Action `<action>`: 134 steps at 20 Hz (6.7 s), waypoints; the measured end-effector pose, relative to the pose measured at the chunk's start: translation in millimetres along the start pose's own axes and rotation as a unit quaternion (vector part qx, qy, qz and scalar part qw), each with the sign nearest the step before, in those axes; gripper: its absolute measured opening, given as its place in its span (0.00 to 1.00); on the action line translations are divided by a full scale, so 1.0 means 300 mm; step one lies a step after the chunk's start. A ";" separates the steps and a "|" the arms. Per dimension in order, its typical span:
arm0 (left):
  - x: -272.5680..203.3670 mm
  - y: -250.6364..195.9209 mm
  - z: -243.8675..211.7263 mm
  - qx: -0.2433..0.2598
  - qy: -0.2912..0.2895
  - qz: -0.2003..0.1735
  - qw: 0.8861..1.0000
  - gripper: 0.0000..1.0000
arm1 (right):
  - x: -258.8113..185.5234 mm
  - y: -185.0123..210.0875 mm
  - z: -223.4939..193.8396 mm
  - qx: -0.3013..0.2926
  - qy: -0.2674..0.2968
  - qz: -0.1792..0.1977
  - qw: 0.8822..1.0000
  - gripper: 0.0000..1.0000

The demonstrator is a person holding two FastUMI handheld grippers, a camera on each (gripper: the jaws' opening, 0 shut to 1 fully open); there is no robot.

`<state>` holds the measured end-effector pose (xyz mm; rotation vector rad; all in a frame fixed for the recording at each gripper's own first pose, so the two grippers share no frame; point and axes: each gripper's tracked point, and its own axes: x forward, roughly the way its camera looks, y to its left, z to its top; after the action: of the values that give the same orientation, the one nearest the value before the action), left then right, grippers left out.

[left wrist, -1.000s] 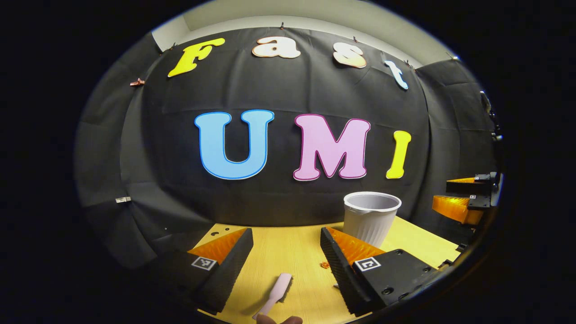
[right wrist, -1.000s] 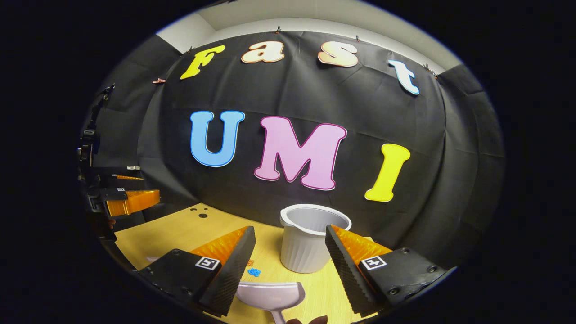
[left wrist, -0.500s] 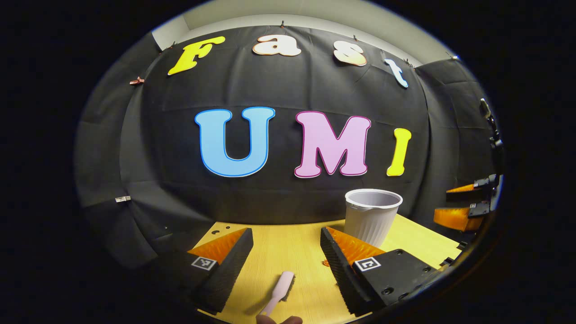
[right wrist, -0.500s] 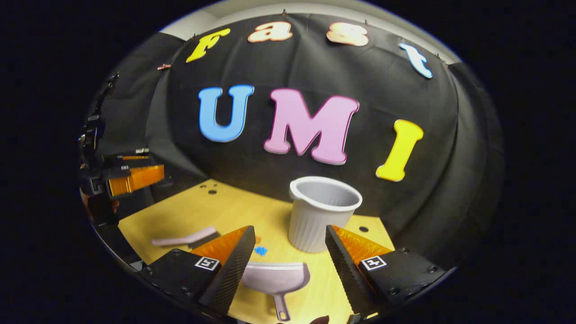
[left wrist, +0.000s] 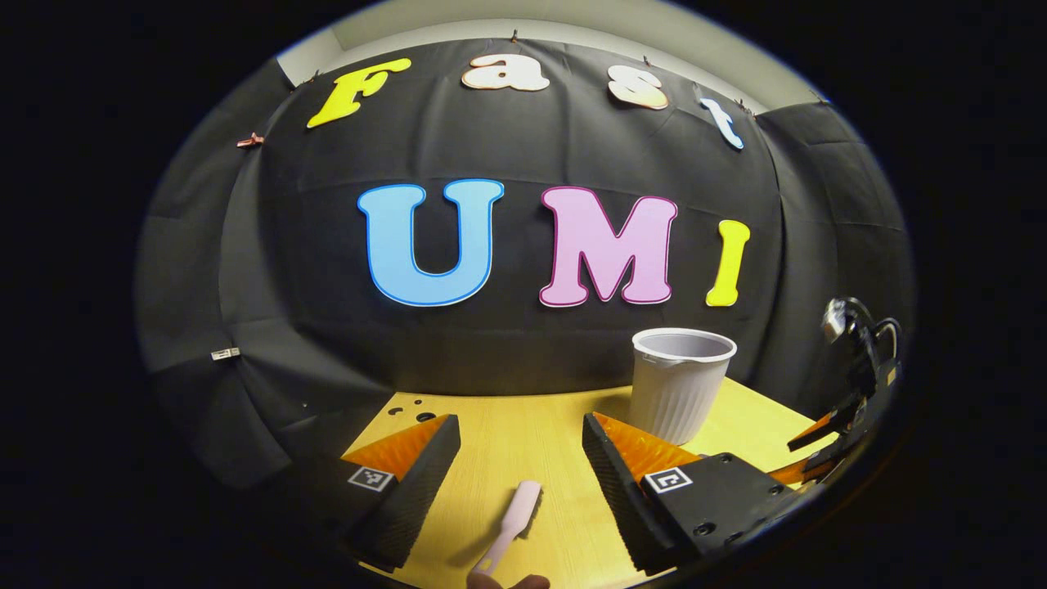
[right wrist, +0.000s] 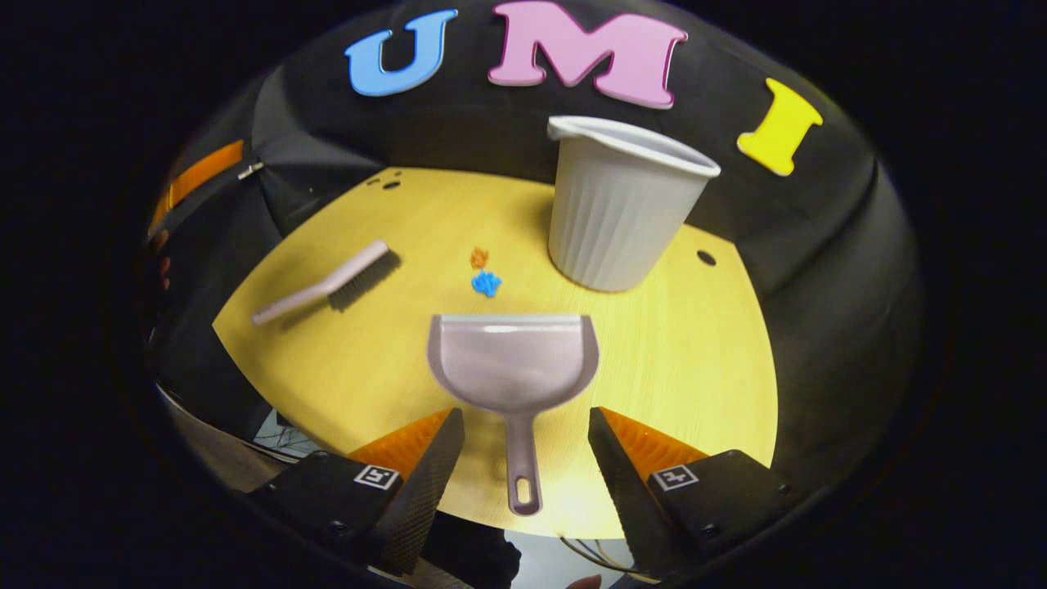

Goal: Pick up the small broom and dustpan from the desktop, sweep the trash into the dustpan with the broom, and then empty the trash into the garbage bin.

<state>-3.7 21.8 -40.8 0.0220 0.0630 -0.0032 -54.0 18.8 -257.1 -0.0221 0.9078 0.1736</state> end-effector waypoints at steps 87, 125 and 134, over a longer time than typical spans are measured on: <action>0.596 -0.461 -0.929 0.169 0.419 -0.324 0.831 0.29 | 0.205 -0.008 -0.223 -0.096 0.245 0.044 0.964 0.35; 0.271 -0.088 -1.002 0.035 0.415 -0.226 0.881 0.28 | -0.460 -0.539 0.456 0.042 0.135 -0.035 0.989 0.35; 0.235 -0.033 -1.017 0.025 0.424 -0.204 0.882 0.31 | -0.327 -0.737 0.690 -0.023 0.190 -0.086 0.978 0.35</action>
<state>47.4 18.4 -349.8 0.0597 0.9489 -0.4219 83.9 -193.8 -64.4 -0.1817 1.2768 0.0273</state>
